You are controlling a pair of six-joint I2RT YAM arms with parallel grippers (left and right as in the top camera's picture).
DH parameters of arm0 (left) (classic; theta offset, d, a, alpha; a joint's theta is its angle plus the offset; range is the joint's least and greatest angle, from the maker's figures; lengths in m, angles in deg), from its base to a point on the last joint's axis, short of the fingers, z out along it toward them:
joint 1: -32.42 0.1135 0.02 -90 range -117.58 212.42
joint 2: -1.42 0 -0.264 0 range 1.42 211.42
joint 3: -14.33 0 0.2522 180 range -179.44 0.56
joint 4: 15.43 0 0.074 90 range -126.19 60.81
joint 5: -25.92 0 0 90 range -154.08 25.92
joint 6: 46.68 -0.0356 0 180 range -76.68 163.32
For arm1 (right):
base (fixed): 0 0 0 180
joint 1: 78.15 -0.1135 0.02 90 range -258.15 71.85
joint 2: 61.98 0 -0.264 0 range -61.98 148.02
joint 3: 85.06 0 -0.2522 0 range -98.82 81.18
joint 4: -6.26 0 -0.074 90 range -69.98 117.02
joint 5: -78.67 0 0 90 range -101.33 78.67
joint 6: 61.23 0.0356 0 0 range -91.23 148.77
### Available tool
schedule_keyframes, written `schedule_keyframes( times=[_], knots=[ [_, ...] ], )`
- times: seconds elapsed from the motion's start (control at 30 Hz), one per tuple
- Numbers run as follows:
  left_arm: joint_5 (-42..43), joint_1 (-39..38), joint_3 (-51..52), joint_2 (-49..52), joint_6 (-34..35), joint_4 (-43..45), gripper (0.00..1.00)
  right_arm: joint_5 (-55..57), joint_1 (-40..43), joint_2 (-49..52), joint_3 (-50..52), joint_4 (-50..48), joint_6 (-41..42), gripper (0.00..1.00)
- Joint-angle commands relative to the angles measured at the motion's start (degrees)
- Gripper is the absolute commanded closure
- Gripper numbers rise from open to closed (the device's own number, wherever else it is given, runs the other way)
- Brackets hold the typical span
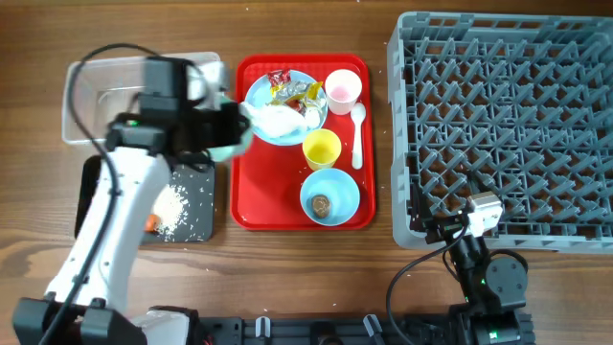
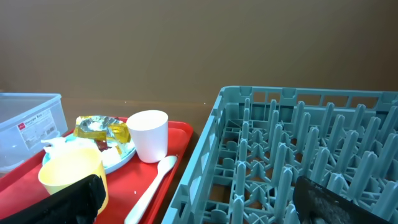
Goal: Sort waste into correct bins and load items into the dishwasher rack
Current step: 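Set the empty green bowl back on the red tray with the left gripper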
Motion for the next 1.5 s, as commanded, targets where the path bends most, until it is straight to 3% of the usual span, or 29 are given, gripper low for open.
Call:
schedule_keyframes(
  times=[0.0,0.33,0.7,0.87,0.9,0.93,1.23,1.3,1.33,1.47],
  knots=[
    [-16.9,-9.4,-0.4,-0.2,1.2,-1.7,0.96,0.5,0.0,-0.1,0.1,-0.3,-0.7,0.00],
    [-16.9,-18.1,2.6,8.8,1.4,-1.8,0.96,0.5,0.0,-0.1,0.1,-0.3,-0.7,0.00],
    [-16.5,-19.1,2.7,18.2,1.4,-2.6,0.96,0.5,0.0,-0.1,0.1,-0.3,-0.7,0.00],
    [-16.5,-19.1,2.7,18.4,1.4,-2.7,0.89,0.5,0.0,-0.1,0.1,-0.3,-0.7,0.00],
    [-16.5,-19.1,2.7,18.4,1.4,-2.8,0.80,0.5,0.0,-0.1,0.1,-0.3,-0.7,0.00],
    [-16.5,-19.1,2.7,18.4,1.4,-2.9,0.60,0.5,0.0,-0.1,0.1,-0.3,-0.7,0.00],
    [-16.5,-18.8,-2.4,10.8,1.1,-5.9,0.54,0.5,0.0,-0.1,0.1,-0.3,-0.7,0.00],
    [-16.4,-18.8,-3.4,8.2,1.1,-5.8,0.46,0.5,0.0,-0.1,0.1,-0.3,-0.7,0.00],
    [-14.7,-18.8,-3.6,6.2,-0.2,-5.1,0.34,0.5,0.0,-0.1,0.1,-0.3,-0.7,0.00],
    [1.6,-18.8,-3.6,4.6,-10.4,-4.0,0.30,0.5,0.0,-0.1,0.1,-0.3,-0.7,0.00]
  ],
)
